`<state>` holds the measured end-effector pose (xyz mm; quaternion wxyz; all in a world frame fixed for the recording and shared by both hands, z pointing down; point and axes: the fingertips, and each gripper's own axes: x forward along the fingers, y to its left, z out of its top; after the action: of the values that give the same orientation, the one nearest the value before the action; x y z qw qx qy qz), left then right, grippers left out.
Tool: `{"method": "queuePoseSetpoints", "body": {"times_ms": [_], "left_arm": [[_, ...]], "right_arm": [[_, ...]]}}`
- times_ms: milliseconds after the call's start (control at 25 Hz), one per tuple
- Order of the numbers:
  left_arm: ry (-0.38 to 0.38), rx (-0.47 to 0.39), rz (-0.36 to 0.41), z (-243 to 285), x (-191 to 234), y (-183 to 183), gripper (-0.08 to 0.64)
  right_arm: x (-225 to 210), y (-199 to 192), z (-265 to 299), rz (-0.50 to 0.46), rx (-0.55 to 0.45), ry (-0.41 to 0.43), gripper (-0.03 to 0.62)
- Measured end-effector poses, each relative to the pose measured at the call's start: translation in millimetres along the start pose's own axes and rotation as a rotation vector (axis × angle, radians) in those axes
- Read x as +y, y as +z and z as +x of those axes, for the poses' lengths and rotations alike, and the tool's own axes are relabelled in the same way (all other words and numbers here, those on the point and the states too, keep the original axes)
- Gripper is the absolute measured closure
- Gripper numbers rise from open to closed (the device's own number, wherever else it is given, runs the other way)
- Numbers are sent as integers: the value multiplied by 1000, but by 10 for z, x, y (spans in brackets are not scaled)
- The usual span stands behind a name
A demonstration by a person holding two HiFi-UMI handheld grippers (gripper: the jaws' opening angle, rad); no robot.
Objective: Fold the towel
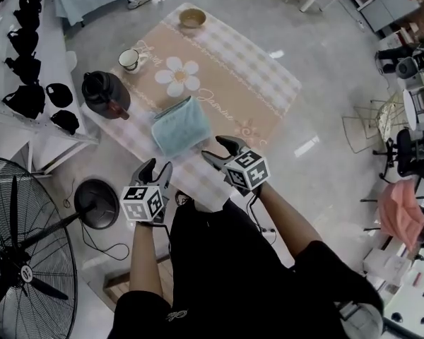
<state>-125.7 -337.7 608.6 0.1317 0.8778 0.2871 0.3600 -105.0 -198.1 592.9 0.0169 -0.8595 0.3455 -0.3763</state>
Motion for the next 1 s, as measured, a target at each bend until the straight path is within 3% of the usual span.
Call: {"method": "queuePoseSetpoints", "body": {"times_ms": [280,440,560,680,1000], "left_arm": [[38,5,-25,36,-331,-249,360],[93,36,-39,62,-549,-477,373],[126,29,-58,85,-819,-565,400],[167,-18,-50,56,-1124,-565,547],[266,-207,9,-213,-1720,-109,555]], "right_arm": [[69,-309,-157,-37,50,-1,365],[66,-498,-314,-34,64,-1,518],[44,-564,-479,-49,53,15,573],[57,-663,-670,-103,46,45,591],[71,-387,-1247,-166,-80,65,591]]}}
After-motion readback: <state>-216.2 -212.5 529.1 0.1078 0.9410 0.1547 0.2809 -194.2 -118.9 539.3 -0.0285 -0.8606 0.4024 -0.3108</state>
